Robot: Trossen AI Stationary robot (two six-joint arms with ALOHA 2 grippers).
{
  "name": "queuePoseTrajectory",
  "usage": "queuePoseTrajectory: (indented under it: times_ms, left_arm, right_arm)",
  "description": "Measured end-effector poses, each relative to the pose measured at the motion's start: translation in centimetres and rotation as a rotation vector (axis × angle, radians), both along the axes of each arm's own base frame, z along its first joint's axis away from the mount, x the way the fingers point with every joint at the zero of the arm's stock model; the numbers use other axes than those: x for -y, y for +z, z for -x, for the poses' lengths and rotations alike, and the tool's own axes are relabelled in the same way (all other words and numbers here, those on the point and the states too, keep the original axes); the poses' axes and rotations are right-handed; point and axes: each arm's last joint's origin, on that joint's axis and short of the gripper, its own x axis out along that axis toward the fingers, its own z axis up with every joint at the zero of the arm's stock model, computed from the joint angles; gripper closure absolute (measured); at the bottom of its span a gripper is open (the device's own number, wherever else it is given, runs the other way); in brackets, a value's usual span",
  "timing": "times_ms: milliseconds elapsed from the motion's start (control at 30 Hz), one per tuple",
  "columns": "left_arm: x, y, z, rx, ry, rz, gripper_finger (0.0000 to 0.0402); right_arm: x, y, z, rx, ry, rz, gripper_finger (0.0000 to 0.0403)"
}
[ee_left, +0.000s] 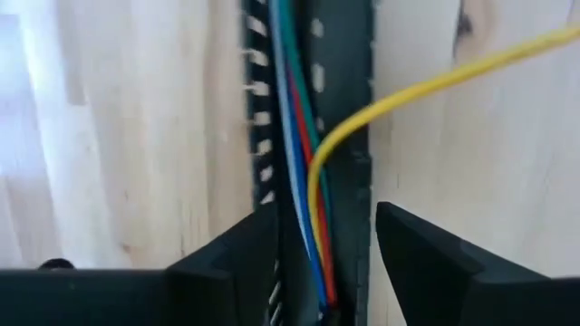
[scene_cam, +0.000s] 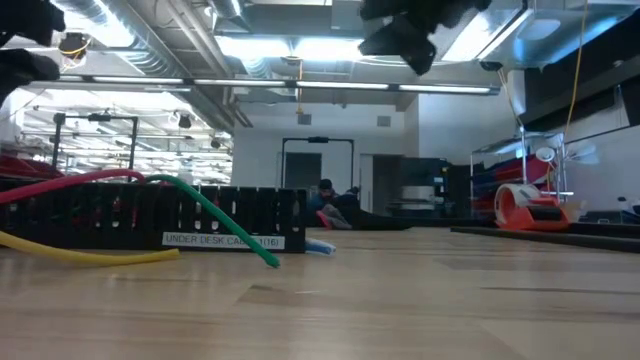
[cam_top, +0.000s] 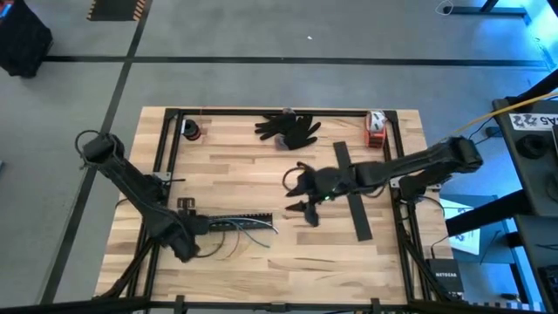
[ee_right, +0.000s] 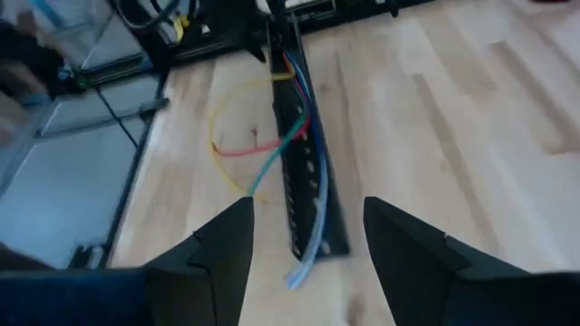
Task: Ziptie cables
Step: Put the black zip tied cables wires into the black cable duct
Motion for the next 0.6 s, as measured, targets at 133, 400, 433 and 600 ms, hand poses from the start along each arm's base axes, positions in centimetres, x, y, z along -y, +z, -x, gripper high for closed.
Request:
queuePoseTrajectory:
  times_ms: [133,400,433,600]
  left_arm:
    - [-1.3,-0.1,1.7,0.109,0.046,0.094,0.0229]
    - [-1.9,-1.5,2.8,0.134,-0.009,0.265,0.0229]
    - [-2.0,-1.9,2.9,0.123,-0.011,0.252,0.0229]
    - [-2.2,-3.4,3.0,0.106,-0.012,0.236,0.0232]
  right_arm:
    - [-1.5,-0.7,-1.1,-0.011,-0.018,-0.027,0.0201]
    - [-3.1,-0.9,-2.6,-0.002,-0.039,-0.026,0.0201]
    - [-3.1,-0.8,-2.8,0.012,-0.047,-0.025,0.0201]
    - [-3.4,-1.1,-3.6,0.052,-0.061,-0.023,0.0201]
